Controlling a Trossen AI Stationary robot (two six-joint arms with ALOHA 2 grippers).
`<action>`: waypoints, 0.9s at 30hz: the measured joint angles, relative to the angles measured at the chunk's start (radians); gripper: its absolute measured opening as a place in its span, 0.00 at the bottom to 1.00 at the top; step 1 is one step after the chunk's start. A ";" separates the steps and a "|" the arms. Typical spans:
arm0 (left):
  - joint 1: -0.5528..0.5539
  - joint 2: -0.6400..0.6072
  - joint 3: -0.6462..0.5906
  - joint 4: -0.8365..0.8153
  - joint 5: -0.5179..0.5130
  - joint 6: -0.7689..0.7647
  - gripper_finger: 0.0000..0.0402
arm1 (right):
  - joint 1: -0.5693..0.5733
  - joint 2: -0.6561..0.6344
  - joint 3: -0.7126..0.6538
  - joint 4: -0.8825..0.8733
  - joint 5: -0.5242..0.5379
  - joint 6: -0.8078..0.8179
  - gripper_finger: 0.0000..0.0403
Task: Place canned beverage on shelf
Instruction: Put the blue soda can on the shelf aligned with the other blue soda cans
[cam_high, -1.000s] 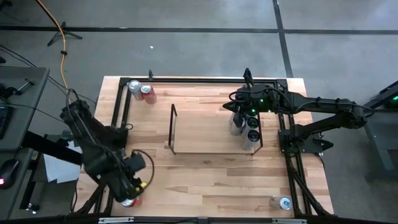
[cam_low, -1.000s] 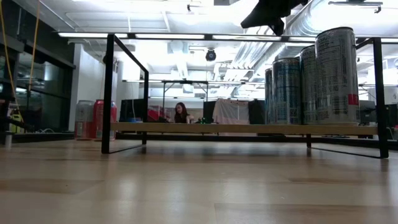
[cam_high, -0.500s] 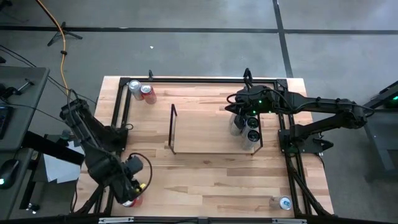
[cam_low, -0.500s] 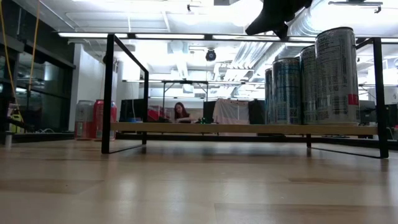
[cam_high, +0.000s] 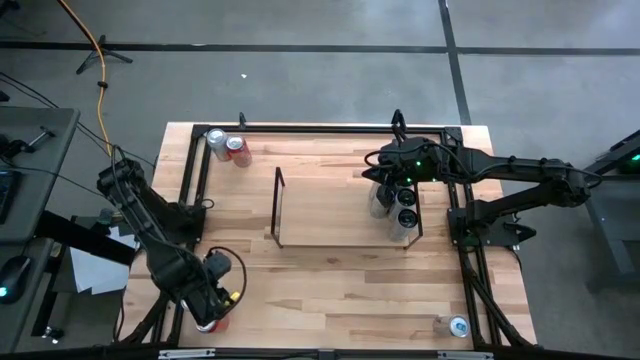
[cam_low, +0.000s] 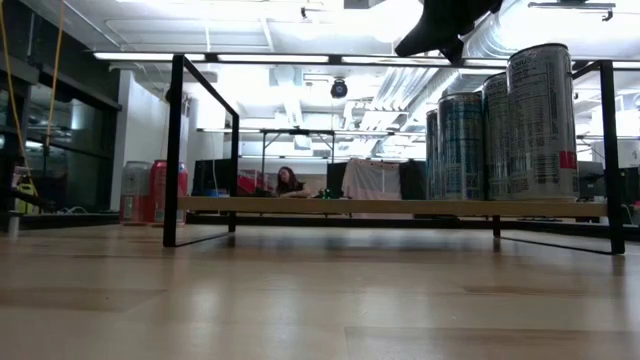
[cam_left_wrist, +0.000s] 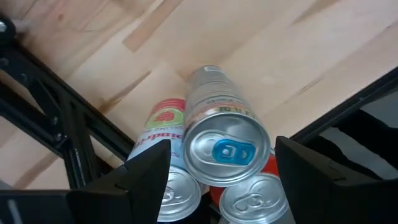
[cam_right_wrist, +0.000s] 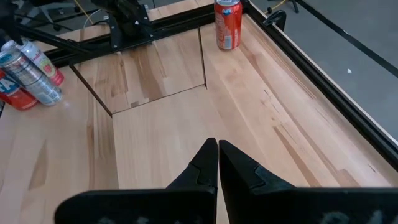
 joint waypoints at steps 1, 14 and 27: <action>0.000 0.000 -0.004 0.005 0.000 0.000 0.61 | 0.000 0.000 0.000 0.000 0.000 0.000 0.00; 0.001 0.000 -0.077 0.120 0.036 0.002 0.61 | 0.000 0.000 0.000 -0.004 0.000 -0.006 0.00; 0.001 0.070 -0.077 0.119 0.079 0.065 0.61 | 0.000 0.000 0.000 -0.004 0.000 -0.007 0.00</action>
